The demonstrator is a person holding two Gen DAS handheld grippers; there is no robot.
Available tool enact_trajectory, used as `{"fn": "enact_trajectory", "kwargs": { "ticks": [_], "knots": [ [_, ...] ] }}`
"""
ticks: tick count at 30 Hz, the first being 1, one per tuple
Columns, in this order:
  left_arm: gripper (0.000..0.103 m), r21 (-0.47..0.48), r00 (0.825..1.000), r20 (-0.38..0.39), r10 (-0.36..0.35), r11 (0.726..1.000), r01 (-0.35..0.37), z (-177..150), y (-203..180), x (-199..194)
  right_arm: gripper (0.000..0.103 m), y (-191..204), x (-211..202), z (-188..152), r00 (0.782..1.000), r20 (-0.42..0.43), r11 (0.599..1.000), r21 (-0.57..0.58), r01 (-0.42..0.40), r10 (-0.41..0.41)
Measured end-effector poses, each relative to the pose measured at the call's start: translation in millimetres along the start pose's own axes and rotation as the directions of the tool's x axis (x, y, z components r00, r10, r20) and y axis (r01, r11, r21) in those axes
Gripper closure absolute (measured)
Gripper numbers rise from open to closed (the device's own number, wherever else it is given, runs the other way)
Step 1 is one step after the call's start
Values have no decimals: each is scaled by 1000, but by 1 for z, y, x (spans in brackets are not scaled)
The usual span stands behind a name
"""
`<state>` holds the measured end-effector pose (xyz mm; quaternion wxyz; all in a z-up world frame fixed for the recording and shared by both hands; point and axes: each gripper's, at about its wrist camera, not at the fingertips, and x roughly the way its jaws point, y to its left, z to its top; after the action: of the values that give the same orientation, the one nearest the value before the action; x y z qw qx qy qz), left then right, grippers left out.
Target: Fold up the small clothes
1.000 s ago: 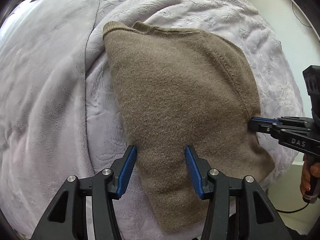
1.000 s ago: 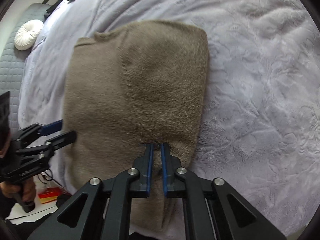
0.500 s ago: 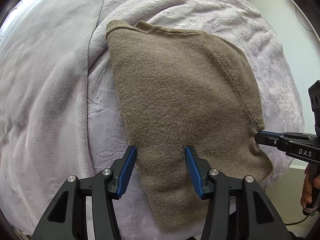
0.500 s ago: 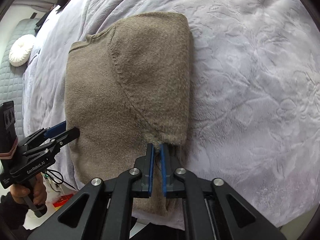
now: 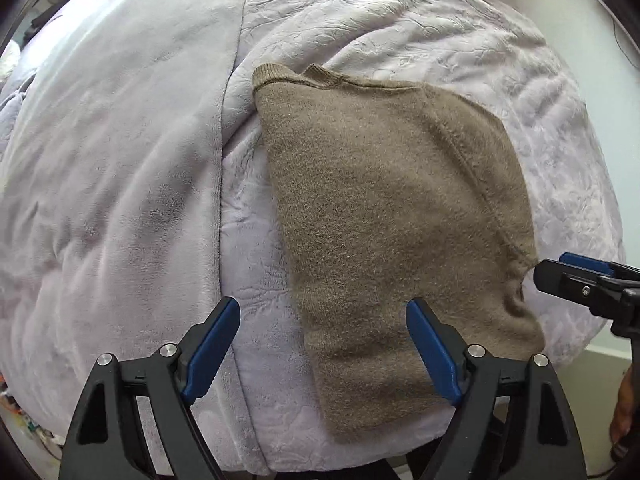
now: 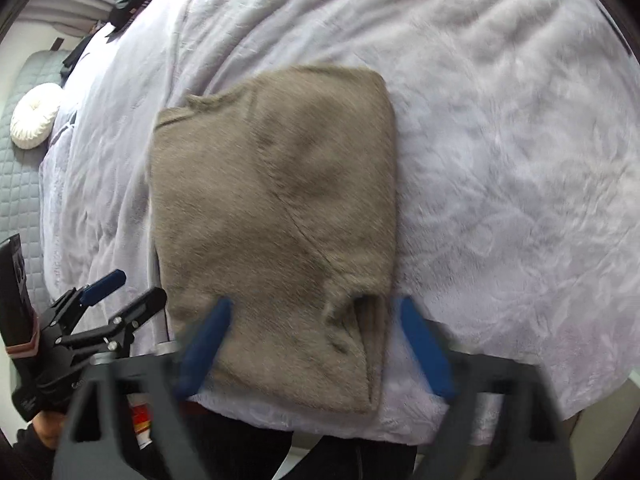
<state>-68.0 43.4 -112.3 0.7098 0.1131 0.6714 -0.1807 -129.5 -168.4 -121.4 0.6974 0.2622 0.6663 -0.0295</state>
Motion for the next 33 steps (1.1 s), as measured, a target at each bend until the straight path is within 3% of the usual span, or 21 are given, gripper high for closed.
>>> {"fn": "enact_trajectory", "kwargs": {
  "ticks": [3, 4, 8, 15, 23, 33],
  "knots": [
    [17, -20, 1000, 3, 10, 1000, -10, 2, 3, -2, 9, 15, -4, 5, 998, 19, 998, -37, 53, -52],
    [17, -24, 1000, 1, 14, 1000, -14, 3, 3, -2, 0, 19, -5, 5, 996, 32, 995, -46, 87, -86],
    [17, -48, 1000, -11, 26, 998, -26, 3, 3, -2, 0, 27, -7, 8, 983, 60, 982, -65, 175, -171],
    [17, -38, 996, -22, 84, 996, -85, 4, -1, -1, 0, 34, -7, 10, 969, 64, 966, -80, 244, -240],
    [17, -19, 989, -19, 148, 989, -148, 8, -3, -3, 0, 38, -10, 12, 964, 81, 963, -76, 260, -254],
    [17, -28, 987, -29, 160, 987, -161, 10, -2, -2, 0, 38, -8, 14, 964, 76, 963, -69, 261, -256]
  ]
}}
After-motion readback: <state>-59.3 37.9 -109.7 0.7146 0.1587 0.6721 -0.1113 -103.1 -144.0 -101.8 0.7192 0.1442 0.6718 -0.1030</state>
